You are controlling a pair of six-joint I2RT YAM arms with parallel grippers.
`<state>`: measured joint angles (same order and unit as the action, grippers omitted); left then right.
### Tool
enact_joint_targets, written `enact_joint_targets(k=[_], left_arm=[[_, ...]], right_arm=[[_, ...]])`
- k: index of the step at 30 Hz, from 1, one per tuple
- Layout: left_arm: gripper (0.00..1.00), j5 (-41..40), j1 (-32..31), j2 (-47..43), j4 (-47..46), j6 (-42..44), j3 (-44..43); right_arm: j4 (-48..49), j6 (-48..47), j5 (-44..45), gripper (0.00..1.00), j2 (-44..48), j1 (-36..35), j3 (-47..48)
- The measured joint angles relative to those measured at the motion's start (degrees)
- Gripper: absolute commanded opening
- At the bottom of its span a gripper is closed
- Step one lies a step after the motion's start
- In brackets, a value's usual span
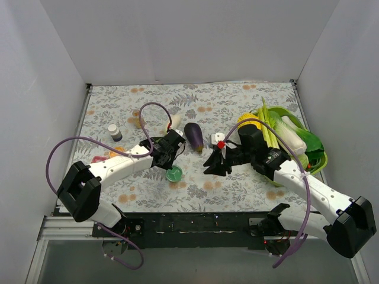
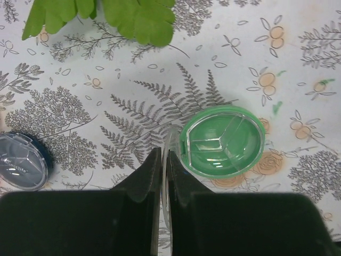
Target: Sort the pills into containers
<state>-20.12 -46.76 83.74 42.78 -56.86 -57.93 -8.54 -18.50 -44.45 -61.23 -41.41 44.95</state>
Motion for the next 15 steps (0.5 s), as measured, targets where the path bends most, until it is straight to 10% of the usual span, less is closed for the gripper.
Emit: enact_joint_targets(k=[6,15], left_arm=[[0.0,0.0,3.7,0.0,-3.1,2.0,2.3],[0.32,0.7,6.1,0.0,-5.6,4.3,3.0]], right_arm=[[-9.9,-6.1,-1.8,0.45,0.0,5.0,0.8],[-13.2,-8.5,-3.8,0.48,0.3,7.0,0.8]])
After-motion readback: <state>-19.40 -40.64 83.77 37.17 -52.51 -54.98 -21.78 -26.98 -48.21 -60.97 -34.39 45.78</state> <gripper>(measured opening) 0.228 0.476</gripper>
